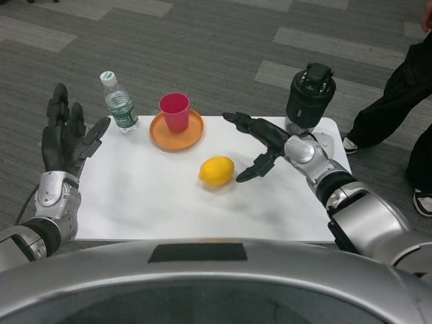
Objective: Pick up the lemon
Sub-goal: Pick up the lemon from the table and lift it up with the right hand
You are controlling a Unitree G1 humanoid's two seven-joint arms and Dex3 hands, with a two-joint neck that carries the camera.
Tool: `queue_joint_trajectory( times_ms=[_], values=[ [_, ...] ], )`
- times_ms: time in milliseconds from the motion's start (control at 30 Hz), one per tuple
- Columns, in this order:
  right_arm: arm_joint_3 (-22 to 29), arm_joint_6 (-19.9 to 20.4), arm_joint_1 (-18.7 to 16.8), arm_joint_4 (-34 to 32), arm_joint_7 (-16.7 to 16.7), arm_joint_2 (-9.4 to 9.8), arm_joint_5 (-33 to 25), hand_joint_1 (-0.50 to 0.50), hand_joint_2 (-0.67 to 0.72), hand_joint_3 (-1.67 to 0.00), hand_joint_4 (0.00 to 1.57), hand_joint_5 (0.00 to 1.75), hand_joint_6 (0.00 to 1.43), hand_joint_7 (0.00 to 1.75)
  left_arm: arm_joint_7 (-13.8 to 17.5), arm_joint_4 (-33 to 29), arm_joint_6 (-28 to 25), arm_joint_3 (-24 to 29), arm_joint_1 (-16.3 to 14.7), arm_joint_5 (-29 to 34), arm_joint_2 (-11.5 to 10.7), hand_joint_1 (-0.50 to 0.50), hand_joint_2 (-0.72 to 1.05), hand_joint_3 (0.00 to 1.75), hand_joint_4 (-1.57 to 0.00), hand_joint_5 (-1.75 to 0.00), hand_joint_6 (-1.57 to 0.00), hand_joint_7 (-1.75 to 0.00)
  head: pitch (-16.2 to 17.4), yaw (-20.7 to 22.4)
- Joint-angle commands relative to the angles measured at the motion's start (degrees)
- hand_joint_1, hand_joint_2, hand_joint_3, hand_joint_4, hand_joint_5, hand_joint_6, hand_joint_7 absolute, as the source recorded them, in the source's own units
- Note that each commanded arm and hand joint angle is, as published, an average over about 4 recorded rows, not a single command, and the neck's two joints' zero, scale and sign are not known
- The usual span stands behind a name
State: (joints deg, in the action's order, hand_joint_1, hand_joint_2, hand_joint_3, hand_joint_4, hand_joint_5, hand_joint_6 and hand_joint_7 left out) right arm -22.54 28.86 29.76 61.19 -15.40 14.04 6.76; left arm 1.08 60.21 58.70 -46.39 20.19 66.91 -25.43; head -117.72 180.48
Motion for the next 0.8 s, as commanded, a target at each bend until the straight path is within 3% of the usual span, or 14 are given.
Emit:
queue_joint_trajectory(
  times_ms=[33, 200, 533, 800],
  values=[
    [-1.24, -0.96, 2.67, 1.43, 0.08, -0.72, 0.14, -0.2, 0.0, -0.3, 0.0, 0.29, 0.0, 0.0, -0.02, 0.08, 0.01, 0.51, 0.37, 0.06, -0.52, 0.5, 0.87, 0.09, 0.0, 0.0, 0.0, 0.0, -0.11, 0.15],
    [-4.56, -2.56, 4.61, 3.21, 1.73, -2.15, -0.63, -0.17, 0.15, -0.16, 0.0, 0.29, 0.0, 0.0, -0.02, 0.08, 0.01, 0.69, 0.37, 0.06, -0.44, 0.5, 0.87, 0.09, 0.0, 0.0, 0.0, 0.0, -0.26, 0.48],
    [-11.74, -4.25, 7.44, 4.88, 2.83, -3.91, -2.04, -0.17, 0.15, -0.16, 0.0, 0.27, 0.0, 0.0, -0.02, 0.08, 0.01, 0.69, 0.53, 0.06, -0.28, 0.5, 0.87, 0.09, 0.0, 0.0, 0.0, 0.0, -0.28, 0.65],
    [-15.78, -4.96, 8.91, 7.76, 6.65, -5.56, -3.11, -0.17, 0.01, -0.18, 0.0, 0.19, 0.0, 0.0, -0.02, 0.08, 0.01, 0.69, 0.64, -0.02, -0.11, 0.5, 0.87, 0.09, 0.0, 0.0, 0.0, 0.0, -0.26, 1.26]
  ],
)
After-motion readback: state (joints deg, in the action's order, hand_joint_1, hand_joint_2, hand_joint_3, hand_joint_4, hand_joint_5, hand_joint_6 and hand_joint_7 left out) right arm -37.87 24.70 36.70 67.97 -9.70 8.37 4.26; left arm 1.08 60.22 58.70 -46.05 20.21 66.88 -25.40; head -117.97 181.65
